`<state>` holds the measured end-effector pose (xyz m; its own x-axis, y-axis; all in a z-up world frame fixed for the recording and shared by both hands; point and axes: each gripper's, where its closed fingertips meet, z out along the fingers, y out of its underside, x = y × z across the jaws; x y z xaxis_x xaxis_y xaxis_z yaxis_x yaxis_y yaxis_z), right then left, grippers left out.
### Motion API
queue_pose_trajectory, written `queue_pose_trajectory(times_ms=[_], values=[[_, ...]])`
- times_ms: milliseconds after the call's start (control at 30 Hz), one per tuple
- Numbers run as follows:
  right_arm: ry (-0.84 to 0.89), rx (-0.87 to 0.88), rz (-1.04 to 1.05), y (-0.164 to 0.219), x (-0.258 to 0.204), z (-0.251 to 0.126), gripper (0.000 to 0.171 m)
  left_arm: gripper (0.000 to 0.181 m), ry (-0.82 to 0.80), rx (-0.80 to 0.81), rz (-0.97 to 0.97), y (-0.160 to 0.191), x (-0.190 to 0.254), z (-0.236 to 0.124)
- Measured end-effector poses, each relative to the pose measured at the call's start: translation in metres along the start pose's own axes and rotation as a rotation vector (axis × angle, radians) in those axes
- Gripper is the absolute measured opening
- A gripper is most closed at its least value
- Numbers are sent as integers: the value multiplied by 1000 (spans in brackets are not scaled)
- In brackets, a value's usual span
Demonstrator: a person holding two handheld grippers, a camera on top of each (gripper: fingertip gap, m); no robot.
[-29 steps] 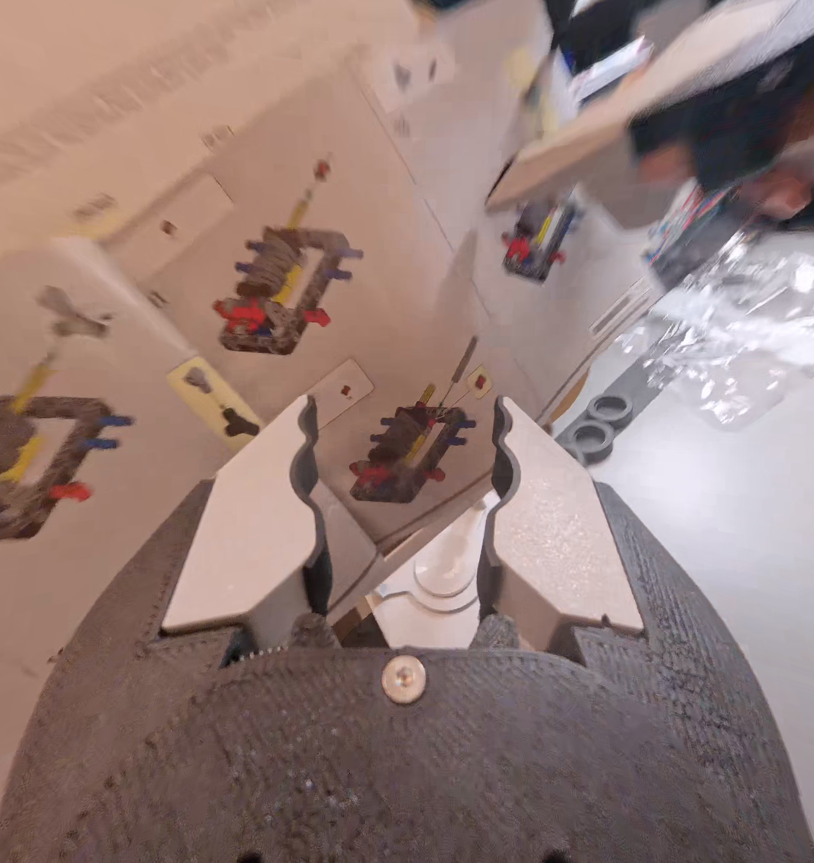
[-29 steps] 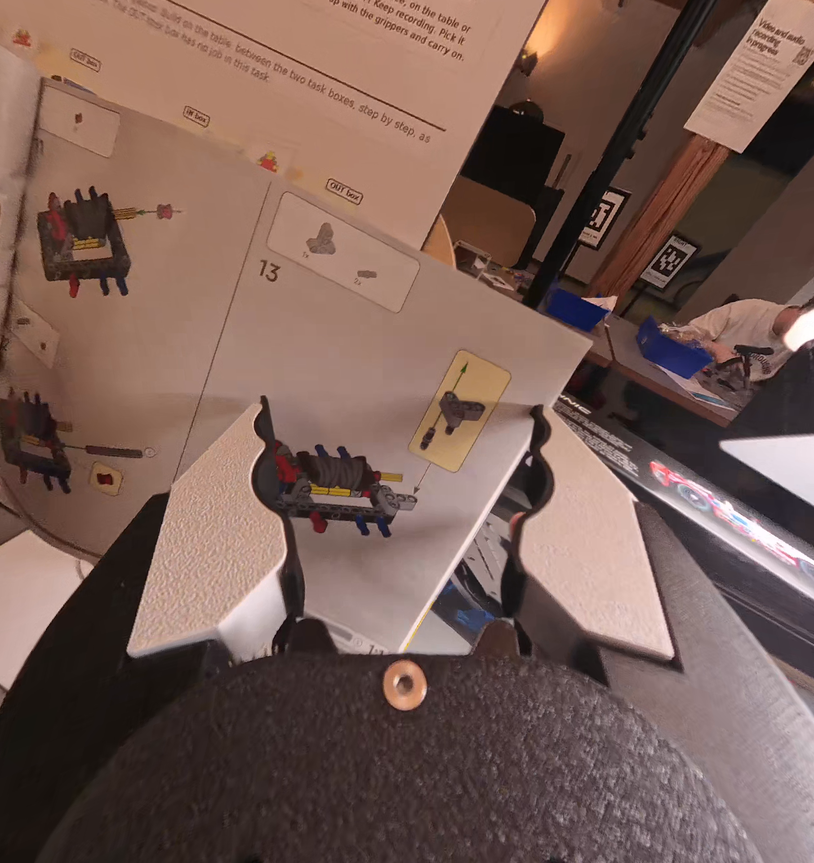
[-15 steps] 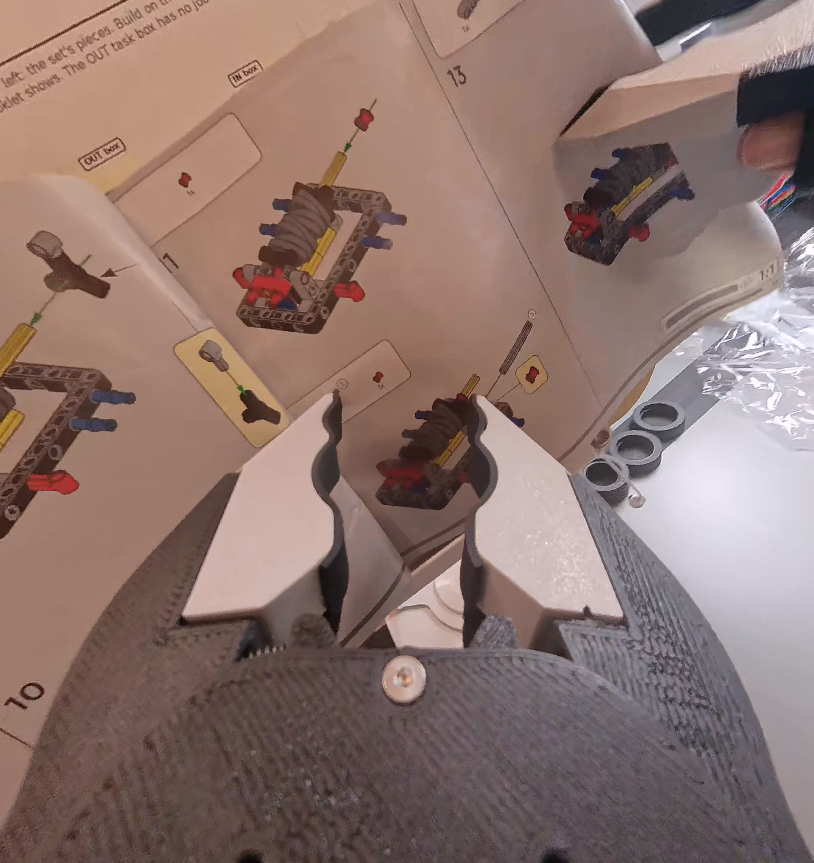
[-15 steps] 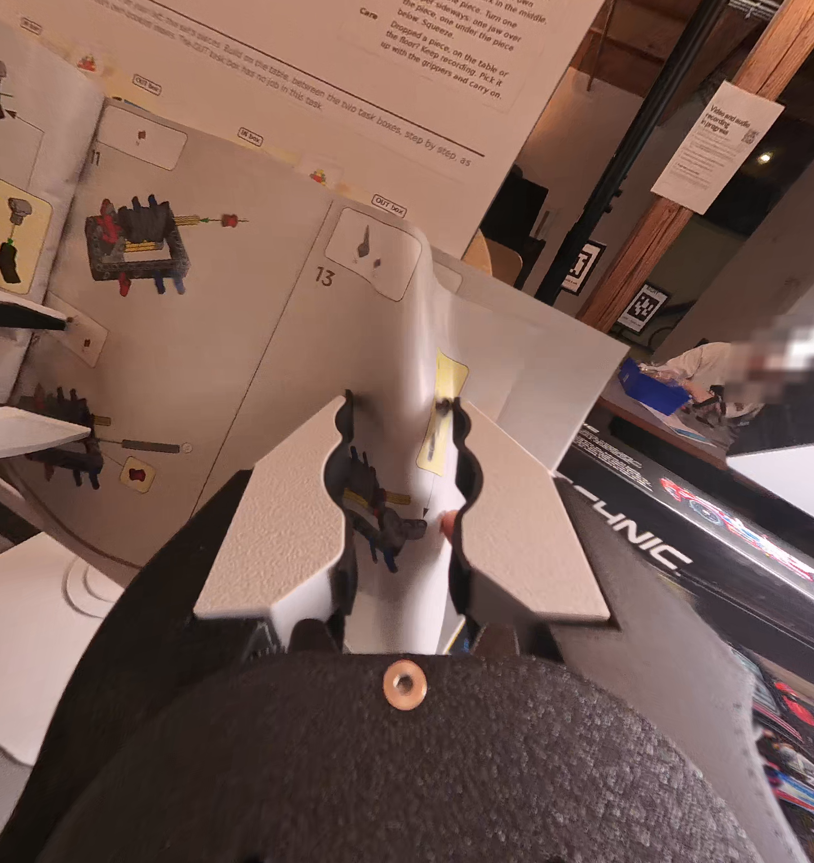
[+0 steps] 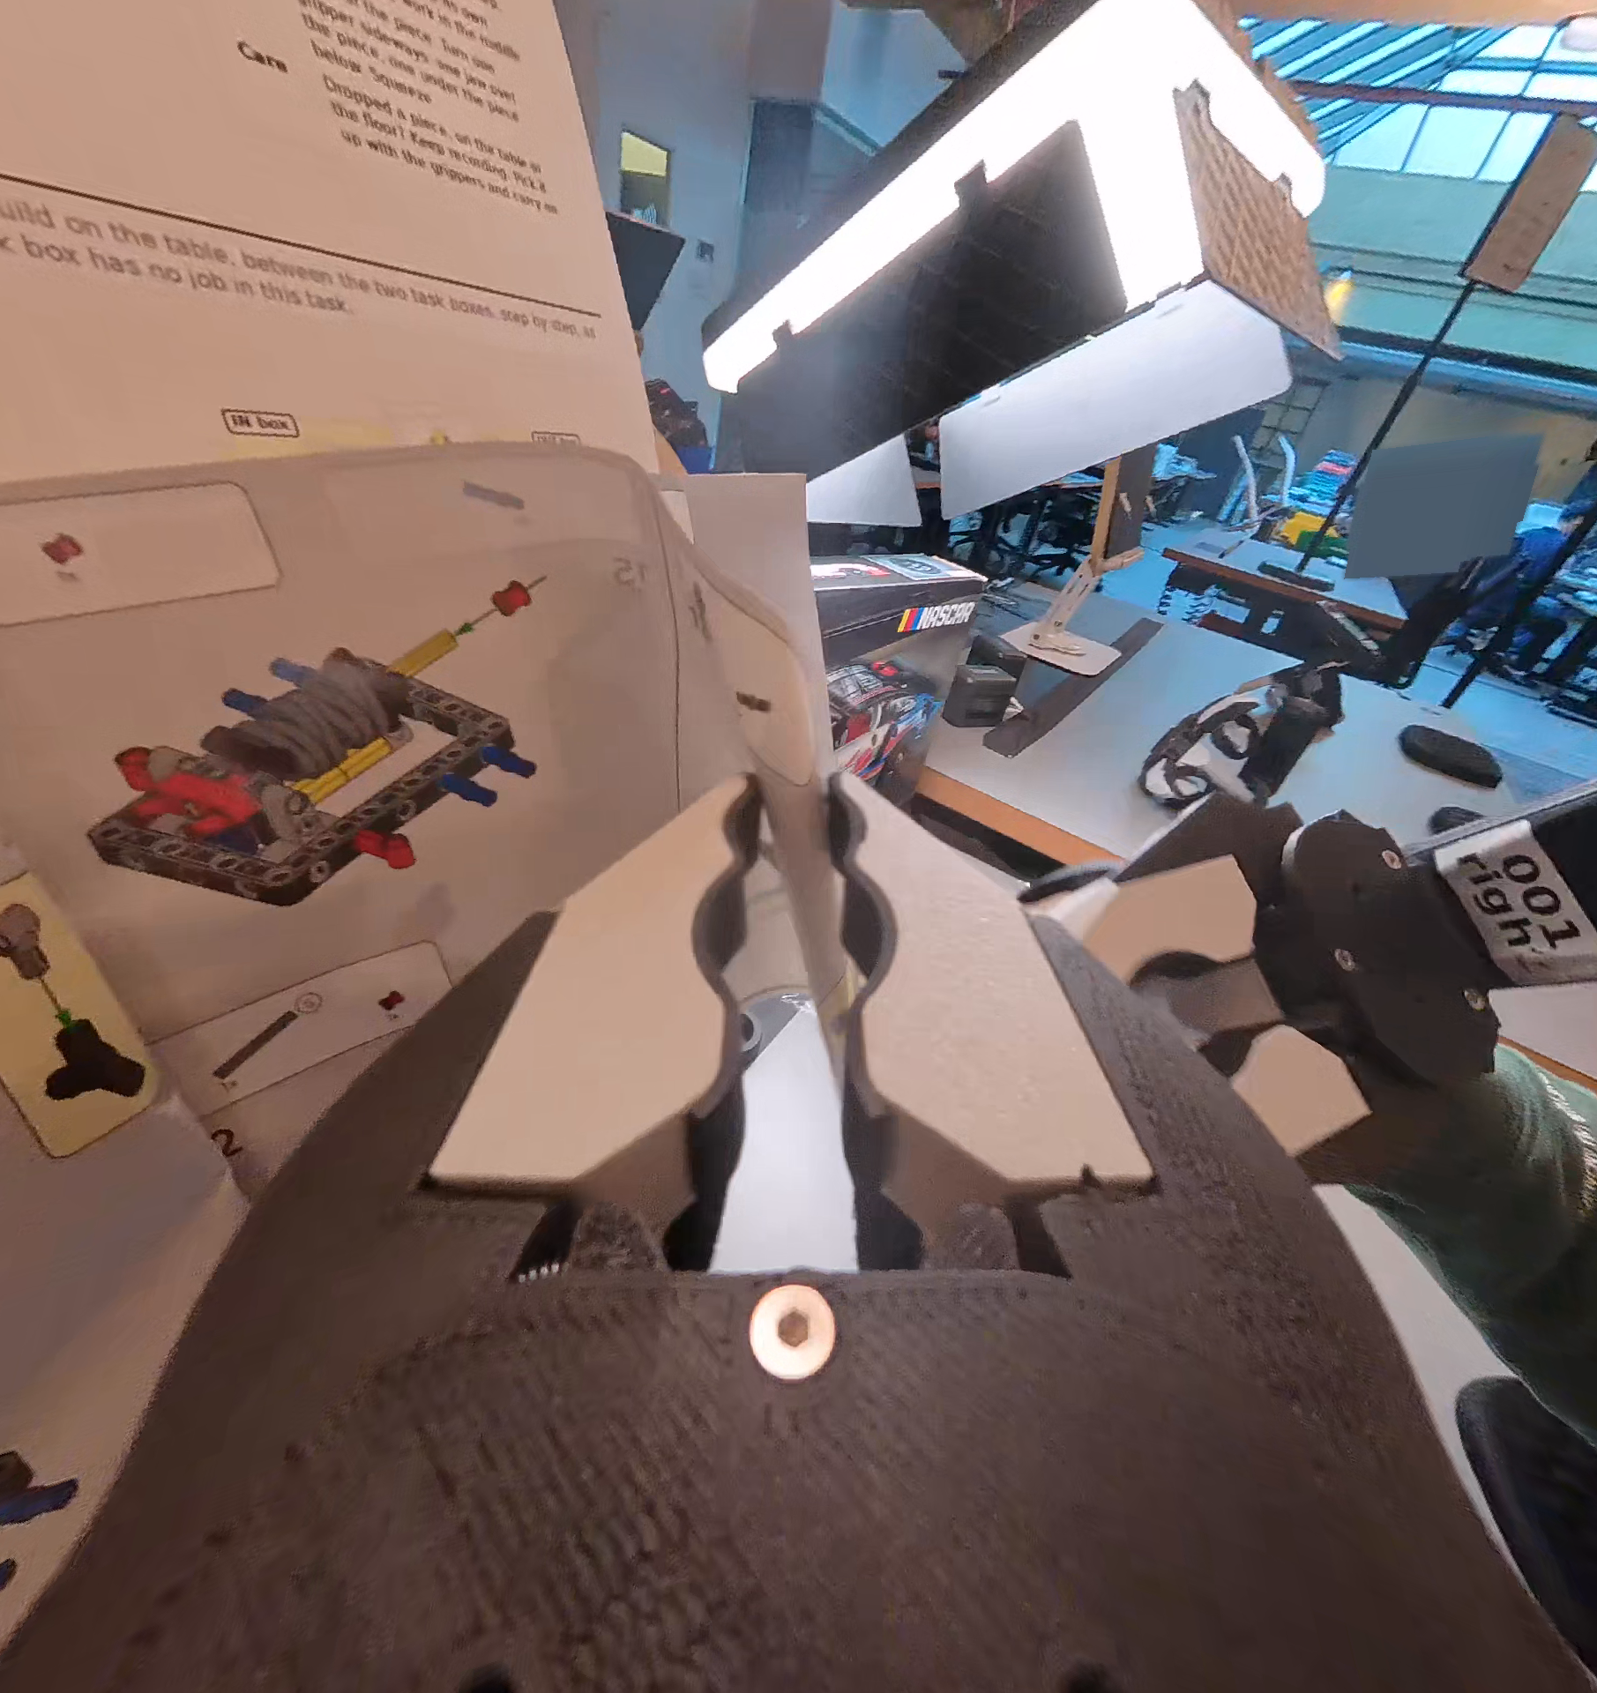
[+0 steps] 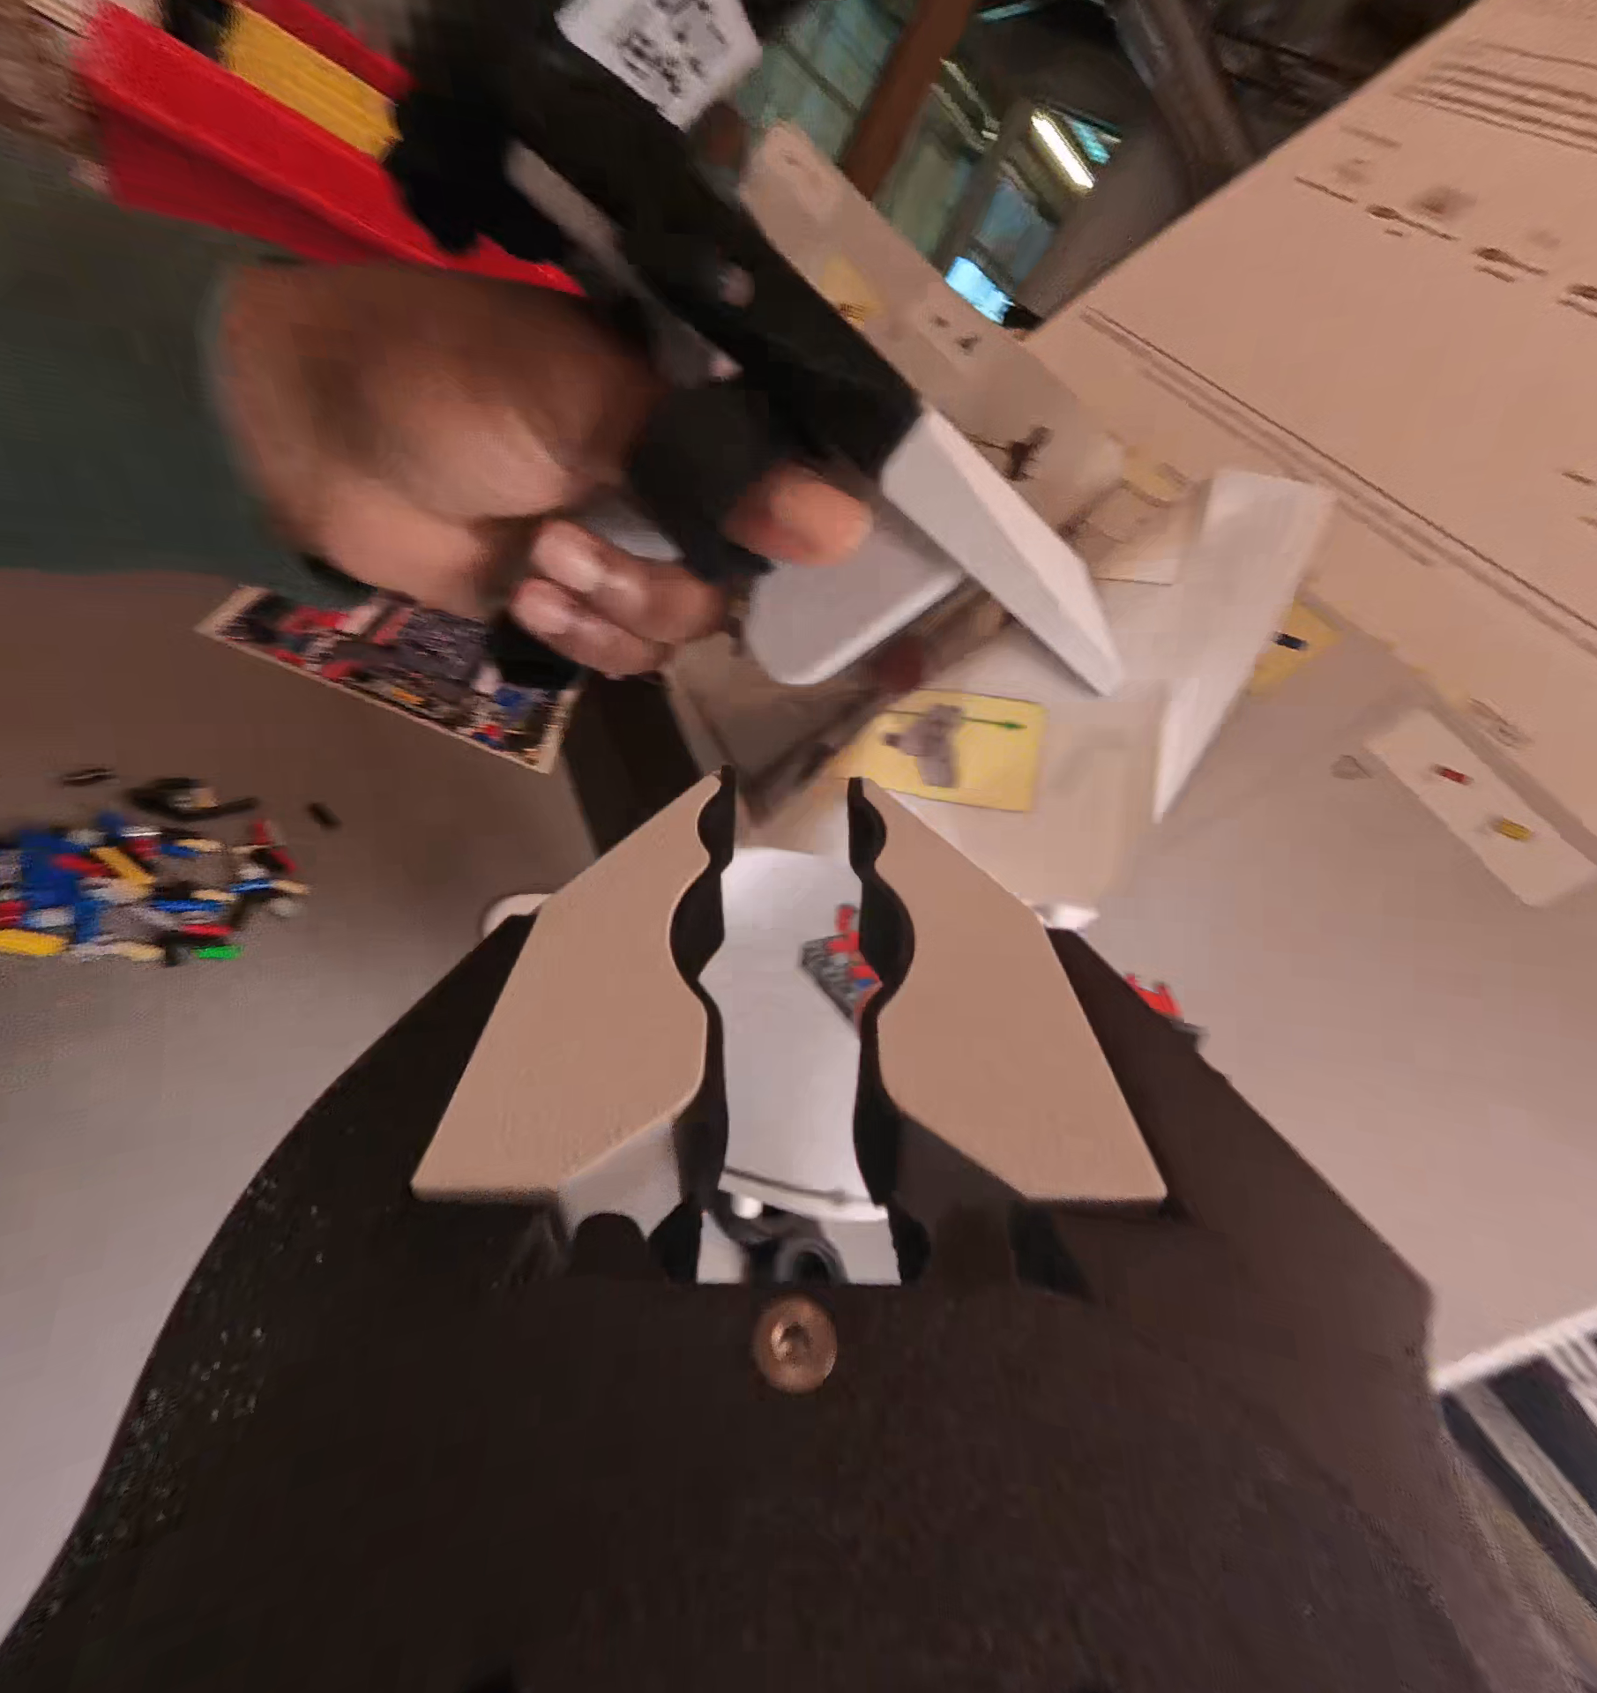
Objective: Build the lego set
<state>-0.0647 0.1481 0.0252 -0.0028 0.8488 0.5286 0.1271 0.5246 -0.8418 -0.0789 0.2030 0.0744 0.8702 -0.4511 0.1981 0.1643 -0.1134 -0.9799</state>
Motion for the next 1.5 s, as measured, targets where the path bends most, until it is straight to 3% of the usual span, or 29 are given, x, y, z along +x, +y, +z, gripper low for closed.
queue_pose_trajectory(times_ms=[33, 100, 133, 200, 267, 367, 467, 567, 667, 767, 933, 1167, 1300, 1400, 1500], values=[[-92, 25, 35, -5, -15, -4, 23, 9, 11, 7, -13, -2, -2, -5], [-262, 103, 176, -17, -33, -22, 23, 4, 39, 24, -26, -7, -7, -23], [-256, 168, 244, -24, -24, -32, 24, 4, 52, 31, -24, -10, -10, -35], [-115, 233, 313, -21, 14, -45, 25, 4, 59, 41, -22, -16, -21, -63], [23, 124, 304, 4, 43, -38, 25, 4, 73, 58, -30, -24, -33, -88], [69, -89, 178, 31, 44, 1, 27, 5, 101, 101, -86, -43, -47, -119], [28, -200, 55, 29, 22, 53, 27, 6, 92, 126, -87, -60, -60, -147], [3, -249, -35, 16, 5, 102, 26, 8, -51, 119, -55, -67, -93, -180], [18, -352, -112, 17, -3, 140, 25, 17, -306, 190, -38, -79, -130, -233], [39, -429, -142, 20, -9, 162, 23, 20, -439, 238, 61, -78, -129, -267], [110, -477, -173, 25, -10, 183, 21, 23, -412, 63, 147, -15, -114, -229], [39, -437, -119, 9, -18, 180, 31, 19, -544, -145, 23, 72, -189, -166], [153, -395, -173, -5, 17, 147, 31, 13, -574, -99, 28, 77, -201, -163], [210, -449, -223, 9, 33, 142, 40, 11, -570, -70, 12, 76, -201, -163], [268, -519, -336, 23, 35, 153, 50, 25, -574, 2, -47, 72, -191, -174]])
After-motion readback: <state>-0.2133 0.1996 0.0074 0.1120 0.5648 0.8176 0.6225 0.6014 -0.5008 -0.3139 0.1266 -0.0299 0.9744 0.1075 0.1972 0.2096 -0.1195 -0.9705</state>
